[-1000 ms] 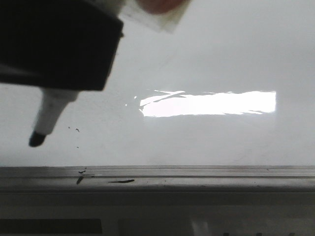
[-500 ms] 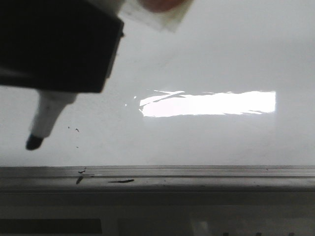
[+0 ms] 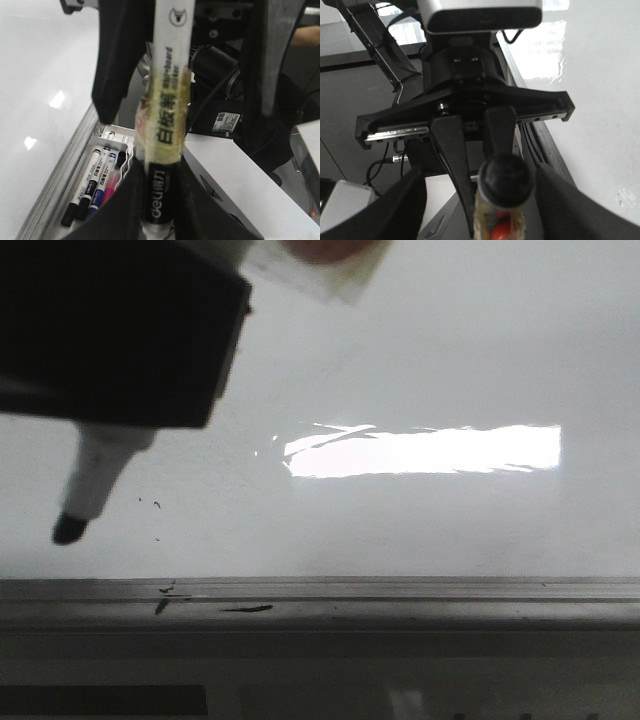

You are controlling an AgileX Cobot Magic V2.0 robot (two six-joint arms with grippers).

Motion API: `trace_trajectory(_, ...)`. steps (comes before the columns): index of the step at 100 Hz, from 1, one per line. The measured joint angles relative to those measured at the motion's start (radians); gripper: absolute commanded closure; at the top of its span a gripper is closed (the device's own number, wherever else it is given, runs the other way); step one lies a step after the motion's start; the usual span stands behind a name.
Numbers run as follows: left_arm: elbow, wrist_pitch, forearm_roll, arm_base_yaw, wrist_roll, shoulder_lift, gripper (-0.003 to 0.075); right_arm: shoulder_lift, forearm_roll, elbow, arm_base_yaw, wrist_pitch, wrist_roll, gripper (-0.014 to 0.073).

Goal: Write number 7 on whiteboard

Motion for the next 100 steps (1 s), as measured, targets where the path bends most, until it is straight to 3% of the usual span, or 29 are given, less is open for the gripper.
trace_trajectory(19, 0.002, 0.01, 0.002, 0.0, 0.002, 0.0, 0.074, 0.033, 0.006, 0.0, 0.06, -0.075, -0.004, 0.0665)
trace_trajectory(31, 0.002, 0.003, 0.002, 0.0, 0.002, 0.0, 0.072, 0.033, 0.008, 0.0, 0.066, -0.1, -0.004, 0.0657)
trace_trajectory(38, 0.002, -0.004, 0.002, 0.0, 0.002, 0.0, 0.0615, 0.033, 0.009, 0.0, 0.066, -0.104, -0.006, 0.0657)
trace_trajectory(53, 0.002, -0.025, -0.013, 0.0, -0.002, 0.002, 0.0221, 0.033, 0.013, 0.0, 0.07, -0.129, -0.056, 0.0656)
trace_trajectory(59, 0.002, -0.044, -0.034, 0.0, -0.005, 0.002, 0.0148, 0.033, 0.013, 0.0, 0.07, -0.157, -0.082, 0.0656)
trace_trajectory(64, 0.002, -0.065, -0.039, 0.0, -0.007, -0.006, 0.0158, 0.033, 0.013, 0.0, 0.07, -0.191, -0.107, 0.0656)
trace_trajectory(77, 0.002, -0.16, -0.042, 0.0, -0.007, -0.076, 0.0269, 0.033, 0.015, 0.0, 0.07, -0.27, -0.167, 0.0655)
trace_trajectory(100, 0.026, -0.488, -0.048, 0.0, -0.079, -0.35, 0.0449, 0.012, 0.023, 0.0, 0.089, -0.375, -0.296, 0.0631)
